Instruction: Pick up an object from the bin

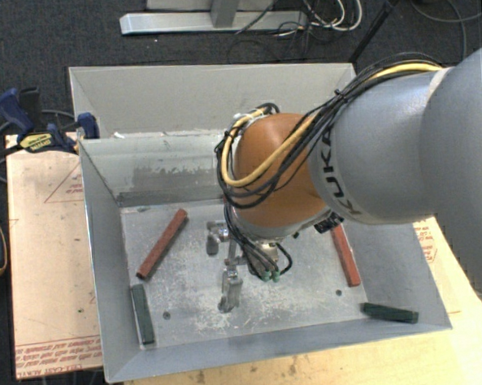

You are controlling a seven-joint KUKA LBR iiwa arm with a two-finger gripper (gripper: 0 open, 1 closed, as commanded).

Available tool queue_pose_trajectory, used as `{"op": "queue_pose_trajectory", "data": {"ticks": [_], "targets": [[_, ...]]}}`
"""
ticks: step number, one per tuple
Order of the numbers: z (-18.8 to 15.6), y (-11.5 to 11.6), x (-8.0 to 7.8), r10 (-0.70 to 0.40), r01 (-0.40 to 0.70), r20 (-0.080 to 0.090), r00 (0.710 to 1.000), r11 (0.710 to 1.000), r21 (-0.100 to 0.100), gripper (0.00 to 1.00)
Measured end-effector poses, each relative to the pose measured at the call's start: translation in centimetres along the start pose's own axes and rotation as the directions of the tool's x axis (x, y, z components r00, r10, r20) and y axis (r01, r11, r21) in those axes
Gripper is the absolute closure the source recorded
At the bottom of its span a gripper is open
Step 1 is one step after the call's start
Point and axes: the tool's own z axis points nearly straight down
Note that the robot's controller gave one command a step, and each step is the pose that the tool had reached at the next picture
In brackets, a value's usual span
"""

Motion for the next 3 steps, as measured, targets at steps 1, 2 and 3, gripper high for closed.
{"op": "queue_pose_trajectory", "data": {"ticks": [1,2,3], "targets": [[5.5,5.9,-7.3,0.031,-0.031,0.003,1.0,1.0,-0.002,0.0],[8.8,7.0,-9.5,-0.038,0.038,0.005,0.999,0.999,0.0,0.0],[8.5,6.9,-9.6,-0.038,0.038,0.007,0.999,0.999,0.002,1.0]]}}
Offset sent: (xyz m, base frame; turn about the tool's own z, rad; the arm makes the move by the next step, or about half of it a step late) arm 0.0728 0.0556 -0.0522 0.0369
